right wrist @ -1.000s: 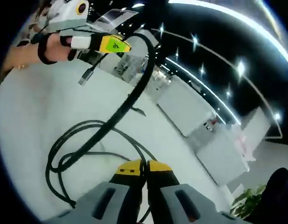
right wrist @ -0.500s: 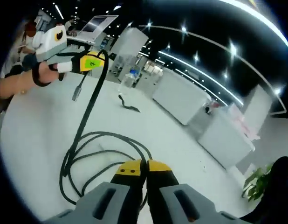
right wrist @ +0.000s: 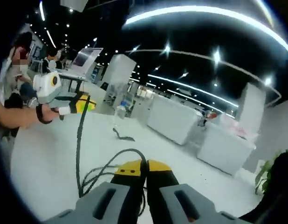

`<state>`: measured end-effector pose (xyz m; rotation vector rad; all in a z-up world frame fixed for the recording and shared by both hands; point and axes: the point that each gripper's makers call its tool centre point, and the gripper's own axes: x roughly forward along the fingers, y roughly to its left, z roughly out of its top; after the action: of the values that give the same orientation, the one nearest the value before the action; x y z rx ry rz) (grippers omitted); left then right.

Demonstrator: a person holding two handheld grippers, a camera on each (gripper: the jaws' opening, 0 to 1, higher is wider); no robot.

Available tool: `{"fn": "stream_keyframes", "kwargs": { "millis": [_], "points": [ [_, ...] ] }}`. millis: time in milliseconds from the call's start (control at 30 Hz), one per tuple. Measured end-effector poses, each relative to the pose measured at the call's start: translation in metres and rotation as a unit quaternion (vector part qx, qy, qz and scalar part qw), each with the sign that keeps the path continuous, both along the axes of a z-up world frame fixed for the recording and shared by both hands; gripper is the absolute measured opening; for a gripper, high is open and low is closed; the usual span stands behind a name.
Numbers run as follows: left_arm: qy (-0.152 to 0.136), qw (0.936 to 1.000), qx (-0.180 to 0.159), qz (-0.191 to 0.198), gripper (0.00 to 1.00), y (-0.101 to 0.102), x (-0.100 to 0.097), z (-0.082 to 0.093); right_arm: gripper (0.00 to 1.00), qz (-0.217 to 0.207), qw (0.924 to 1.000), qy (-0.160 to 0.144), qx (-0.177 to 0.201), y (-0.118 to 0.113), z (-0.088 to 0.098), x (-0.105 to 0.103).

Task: Coil the Type-C to USB data cable on the desktop and secure it with Velcro straps.

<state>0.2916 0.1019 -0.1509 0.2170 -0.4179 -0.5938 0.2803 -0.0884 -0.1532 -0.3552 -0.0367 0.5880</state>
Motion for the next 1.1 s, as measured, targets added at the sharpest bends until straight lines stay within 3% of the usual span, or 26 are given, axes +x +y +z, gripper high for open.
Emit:
{"fn": "stream_keyframes", "kwargs": {
  "millis": [33, 67, 100, 200, 333, 433, 633, 867, 1100],
  "points": [
    [0.001, 1.0000, -0.002, 0.000, 0.05, 0.001, 0.000, 0.000, 0.01, -0.016, 0.9999, -0.006, -0.004, -0.004, 0.002, 0.002],
    [0.002, 1.0000, -0.003, 0.001, 0.05, 0.001, 0.000, 0.000, 0.01, -0.047, 0.9978, -0.036, -0.031, -0.011, 0.006, 0.006],
    [0.002, 1.0000, -0.003, 0.001, 0.05, 0.001, 0.000, 0.000, 0.01, -0.049, 0.9975, -0.045, -0.025, -0.012, 0.009, 0.007],
    [0.002, 1.0000, -0.002, -0.001, 0.05, 0.000, 0.000, 0.000, 0.01, -0.030, 0.9985, -0.029, 0.034, -0.006, 0.010, 0.005],
    [-0.001, 1.0000, 0.004, -0.001, 0.05, -0.002, -0.001, -0.001, 0.01, -0.045, 0.9976, -0.044, 0.029, -0.007, 0.009, 0.009],
    [-0.004, 0.9999, 0.012, -0.001, 0.05, -0.004, -0.002, -0.002, 0.01, -0.030, 0.9972, -0.050, 0.046, 0.001, 0.012, 0.006],
    [-0.001, 0.9999, 0.014, -0.003, 0.05, -0.007, -0.002, -0.004, 0.01, -0.005, 0.9950, -0.038, 0.092, 0.016, 0.008, 0.005],
    [-0.004, 0.9991, 0.042, -0.001, 0.05, -0.013, -0.001, -0.011, 0.01, 0.055, 0.9880, 0.009, 0.144, 0.041, -0.003, -0.001],
    [-0.006, 0.9970, 0.075, -0.020, 0.05, -0.027, -0.006, -0.019, 0.01, 0.076, 0.9808, 0.009, 0.179, 0.048, 0.002, -0.008]
  ]
}}
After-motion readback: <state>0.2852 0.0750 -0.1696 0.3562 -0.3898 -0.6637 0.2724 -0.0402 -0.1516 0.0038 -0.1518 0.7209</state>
